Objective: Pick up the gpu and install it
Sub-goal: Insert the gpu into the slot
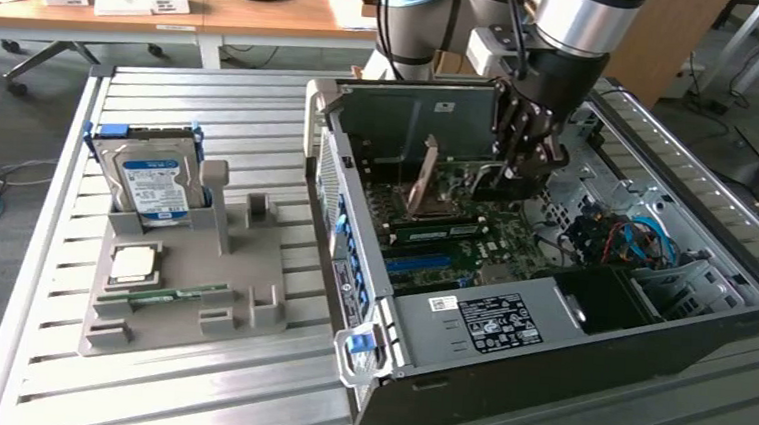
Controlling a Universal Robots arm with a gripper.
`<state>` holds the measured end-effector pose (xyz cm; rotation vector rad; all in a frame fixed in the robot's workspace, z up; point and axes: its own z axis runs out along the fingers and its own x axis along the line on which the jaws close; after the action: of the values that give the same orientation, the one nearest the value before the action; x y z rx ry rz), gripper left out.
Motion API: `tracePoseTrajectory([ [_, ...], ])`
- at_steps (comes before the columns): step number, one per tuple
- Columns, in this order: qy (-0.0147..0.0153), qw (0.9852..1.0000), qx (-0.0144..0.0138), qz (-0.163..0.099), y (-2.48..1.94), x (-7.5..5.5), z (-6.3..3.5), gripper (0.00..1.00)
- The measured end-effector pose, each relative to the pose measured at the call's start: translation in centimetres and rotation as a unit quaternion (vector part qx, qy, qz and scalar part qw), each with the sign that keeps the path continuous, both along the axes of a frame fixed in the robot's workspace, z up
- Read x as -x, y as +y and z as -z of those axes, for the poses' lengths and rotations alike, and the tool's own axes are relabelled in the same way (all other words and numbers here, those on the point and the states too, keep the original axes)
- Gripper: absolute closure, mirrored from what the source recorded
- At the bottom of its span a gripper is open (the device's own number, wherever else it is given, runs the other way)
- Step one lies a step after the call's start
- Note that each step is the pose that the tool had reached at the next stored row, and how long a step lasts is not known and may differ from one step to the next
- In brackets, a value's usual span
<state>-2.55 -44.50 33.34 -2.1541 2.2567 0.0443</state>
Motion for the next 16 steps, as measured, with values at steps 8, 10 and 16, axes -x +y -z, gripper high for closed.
tracePoseTrajectory([
  [8,0.0000,1.0000,0.0000,0.000,-0.04,0.08,0.60,0.73],
  [10,0.0000,1.0000,0.0000,0.000,-0.03,0.08,0.60,0.73],
  [16,0.0001,1.0000,0.0001,0.000,-0.03,0.08,0.73,0.73],
])
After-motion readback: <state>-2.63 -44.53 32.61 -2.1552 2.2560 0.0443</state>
